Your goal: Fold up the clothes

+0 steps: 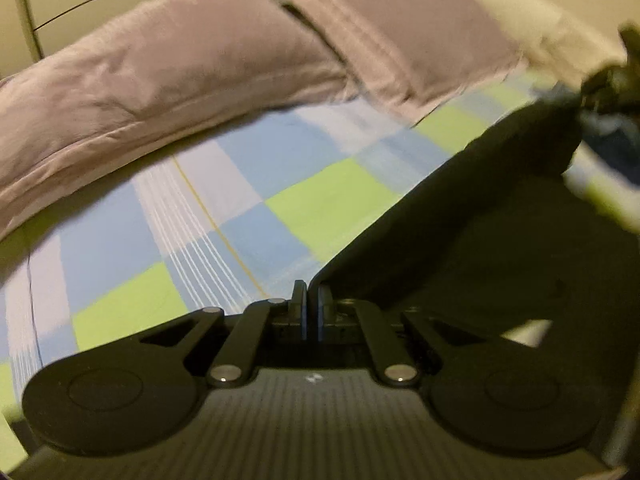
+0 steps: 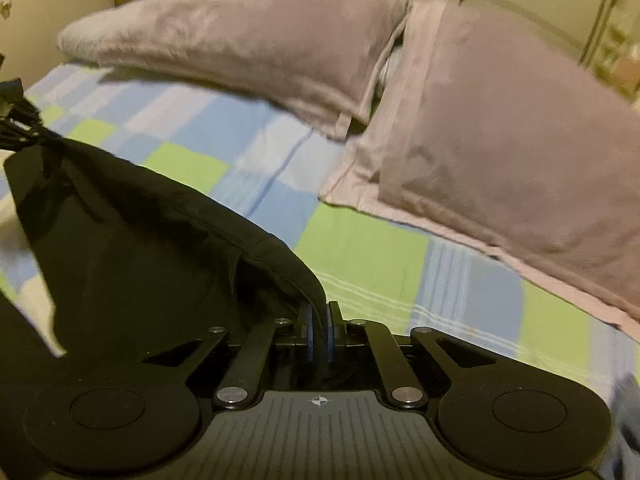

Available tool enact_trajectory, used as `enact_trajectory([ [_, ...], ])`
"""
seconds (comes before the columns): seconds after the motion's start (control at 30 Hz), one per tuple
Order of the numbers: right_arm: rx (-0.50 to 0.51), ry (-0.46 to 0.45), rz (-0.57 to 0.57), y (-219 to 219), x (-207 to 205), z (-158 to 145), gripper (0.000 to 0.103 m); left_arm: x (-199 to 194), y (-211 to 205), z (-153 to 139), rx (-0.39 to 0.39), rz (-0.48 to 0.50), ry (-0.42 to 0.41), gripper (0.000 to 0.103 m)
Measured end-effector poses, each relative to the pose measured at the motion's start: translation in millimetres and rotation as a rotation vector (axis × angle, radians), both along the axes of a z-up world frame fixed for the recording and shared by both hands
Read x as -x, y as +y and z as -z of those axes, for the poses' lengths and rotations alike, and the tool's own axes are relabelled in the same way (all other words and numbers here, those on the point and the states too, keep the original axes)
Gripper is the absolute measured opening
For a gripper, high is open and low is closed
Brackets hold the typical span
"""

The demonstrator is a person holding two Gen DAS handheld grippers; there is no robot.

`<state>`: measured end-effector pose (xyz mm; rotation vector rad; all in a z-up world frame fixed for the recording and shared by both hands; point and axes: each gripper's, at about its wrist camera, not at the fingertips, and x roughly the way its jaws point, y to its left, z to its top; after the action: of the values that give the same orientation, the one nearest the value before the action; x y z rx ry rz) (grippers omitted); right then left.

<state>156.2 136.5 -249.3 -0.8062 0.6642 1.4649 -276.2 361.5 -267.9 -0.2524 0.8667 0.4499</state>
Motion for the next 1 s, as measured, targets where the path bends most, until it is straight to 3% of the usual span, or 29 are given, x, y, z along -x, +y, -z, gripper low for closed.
enact_trajectory([
  [0.1,-0.004,-0.031,0.029,-58.5,28.2,-24.3,0.004,36.6,-59.0,-25.7,0.09,-0.06,-0.057,0.003],
  [0.17,0.047,-0.062,0.042,-95.4,50.3,-27.5,0.004,56.7,-99.2,-21.9,0.184,-0.136,-0.049,0.006],
  [0.27,0.199,-0.107,0.074,-136.3,82.9,-6.4,0.012,79.6,-148.1,5.8,0.34,-0.283,-0.004,0.008],
  [0.37,0.327,-0.128,0.163,-162.4,101.1,23.2,0.016,89.3,-181.1,32.6,0.446,-0.402,0.002,0.013],
  [0.4,0.341,-0.113,0.202,-170.2,102.9,29.9,0.024,91.7,-186.5,37.6,0.461,-0.439,-0.014,0.019],
  [0.43,0.337,-0.076,0.257,-177.0,100.8,33.8,0.033,94.2,-190.0,41.7,0.472,-0.476,-0.03,0.028],
  [0.47,0.311,-0.026,0.32,-182.9,96.2,35.3,0.057,98.3,-193.2,44.9,0.48,-0.524,-0.05,0.03],
  [0.5,0.282,0.026,0.383,-188.5,91.3,36.4,0.064,103.4,-194.8,47.8,0.484,-0.581,-0.074,0.031],
  [0.57,0.187,0.18,0.528,-200.7,77.8,33.6,0.063,114.5,-194.9,53.4,0.49,-0.723,-0.126,0.032],
  [0.7,-0.034,0.634,0.841,-229.9,40.0,36.7,0.063,144.0,-189.7,60.0,0.483,-1.032,-0.22,0.033],
  [0.77,-0.1,0.785,0.943,-239.9,28.1,46.7,0.063,159.0,-188.8,62.5,0.47,-1.167,-0.268,0.037],
  [0.87,-0.141,0.897,1.016,-245.6,18.7,62.1,0.063,174.1,-184.8,71.4,0.457,-1.308,-0.311,0.039],
  [1.0,-0.163,0.946,1.057,-247.6,5.8,77.2,0.063,183.6,-170.2,89.4,0.463,-1.393,-0.361,0.038],
])
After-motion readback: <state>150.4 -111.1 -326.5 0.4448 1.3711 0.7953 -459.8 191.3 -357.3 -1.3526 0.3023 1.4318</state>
